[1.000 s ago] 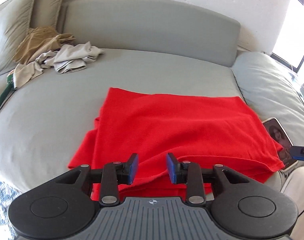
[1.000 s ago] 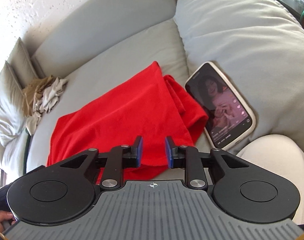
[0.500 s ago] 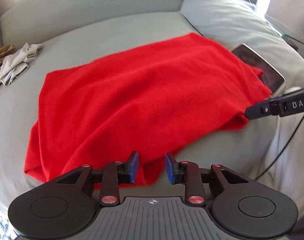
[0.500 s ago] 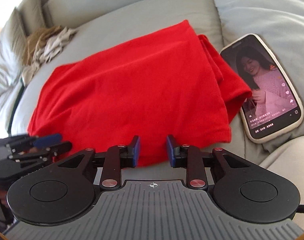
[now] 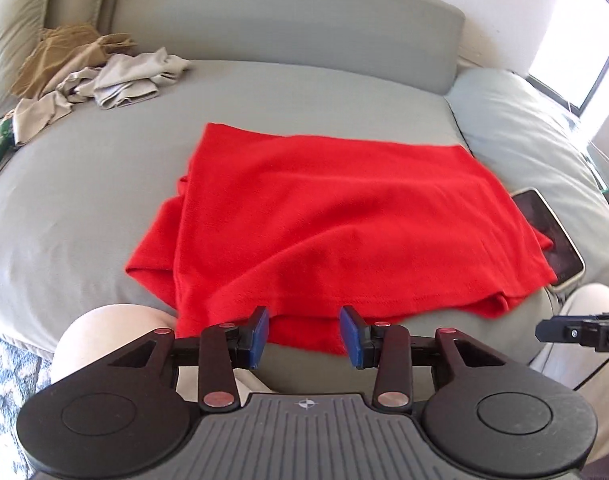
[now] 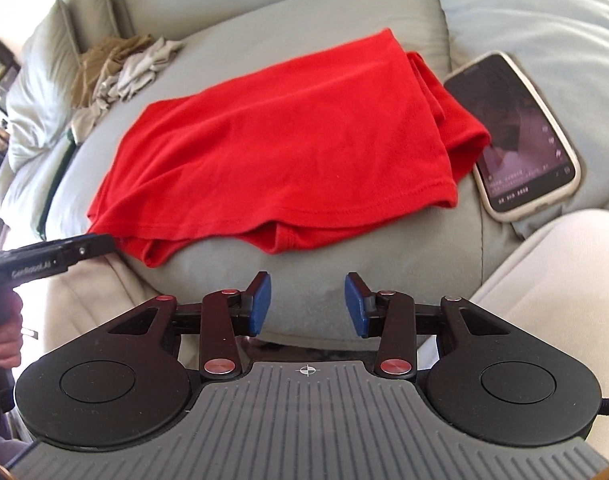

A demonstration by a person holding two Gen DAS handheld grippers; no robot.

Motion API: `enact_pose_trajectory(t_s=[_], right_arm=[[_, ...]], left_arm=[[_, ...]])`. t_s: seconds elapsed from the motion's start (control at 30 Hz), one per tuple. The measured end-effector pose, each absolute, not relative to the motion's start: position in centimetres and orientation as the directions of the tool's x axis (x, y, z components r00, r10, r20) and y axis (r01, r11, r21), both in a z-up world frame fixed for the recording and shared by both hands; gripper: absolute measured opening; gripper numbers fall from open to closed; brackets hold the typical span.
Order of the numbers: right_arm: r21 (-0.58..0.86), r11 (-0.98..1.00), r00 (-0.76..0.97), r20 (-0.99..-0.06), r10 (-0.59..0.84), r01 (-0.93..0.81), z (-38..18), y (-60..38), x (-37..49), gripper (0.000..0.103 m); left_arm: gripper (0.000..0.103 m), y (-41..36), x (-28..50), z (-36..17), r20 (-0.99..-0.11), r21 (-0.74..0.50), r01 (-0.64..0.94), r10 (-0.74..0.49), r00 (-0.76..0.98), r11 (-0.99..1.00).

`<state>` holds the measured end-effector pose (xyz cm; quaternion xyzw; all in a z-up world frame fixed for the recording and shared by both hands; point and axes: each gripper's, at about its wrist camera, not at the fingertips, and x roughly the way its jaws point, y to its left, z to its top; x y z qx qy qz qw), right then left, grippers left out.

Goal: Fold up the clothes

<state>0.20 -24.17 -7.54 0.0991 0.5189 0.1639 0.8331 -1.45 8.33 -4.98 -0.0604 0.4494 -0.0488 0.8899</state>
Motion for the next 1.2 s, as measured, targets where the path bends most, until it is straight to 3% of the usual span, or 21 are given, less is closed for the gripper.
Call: enact_pose_trajectory(t_s=[0.23,0.37,0.6,0.7,0.83,1.03,1.2], right_arm=[[0.315,0.935,0.47,-0.809,0.353,-0.161,-7.0,-24.5,0.7,0.041],[0.26,0.942,0.512,-0.791,0.335,-0.213,-6.9,-23.5,1.8,0.015],[0.231,0.939,0.478,-0.813,0.331,-0.256,-8.5,-21.0,4.1,0.015],[0.208,0.943,0.471,-0.825,0.312,-0.26,-9.6,-19.9,4.8,0.017],[0.186,0.943,0.465,-0.833,0.3,-0.275,-10.0,-19.5,4.4,0.018],[0.243,0.938,0.456,-0.825,0.335,-0.248,-9.8,-20.7,3.9,0.02],[0.32,0.921,0.491,-0.78,0.389,-0.222,-7.6,-21.2,3.3,0.037]], left_arm=[[0.037,9.3,-2.1,-5.0,-0.781,-0.189,0.017,-0.16,0.604,0.982],[0.037,8.1,-1.5,-4.8,-0.751,-0.177,0.1,-0.2,0.63,0.979],[0.032,6.7,1.2,-6.5,-0.729,-0.247,0.12,-0.266,0.631,0.962],[0.03,5.0,1.9,-8.0,-0.805,-0.186,0.162,-0.245,0.54,0.969],[0.033,6.0,0.2,-7.2,-0.807,-0.21,0.188,-0.278,0.52,0.96],[0.04,14.5,-0.1,-3.6,-0.703,-0.355,-0.021,-0.252,0.665,0.935],[0.041,21.0,2.7,-2.9,-0.646,-0.491,-0.157,-0.237,0.726,0.857]])
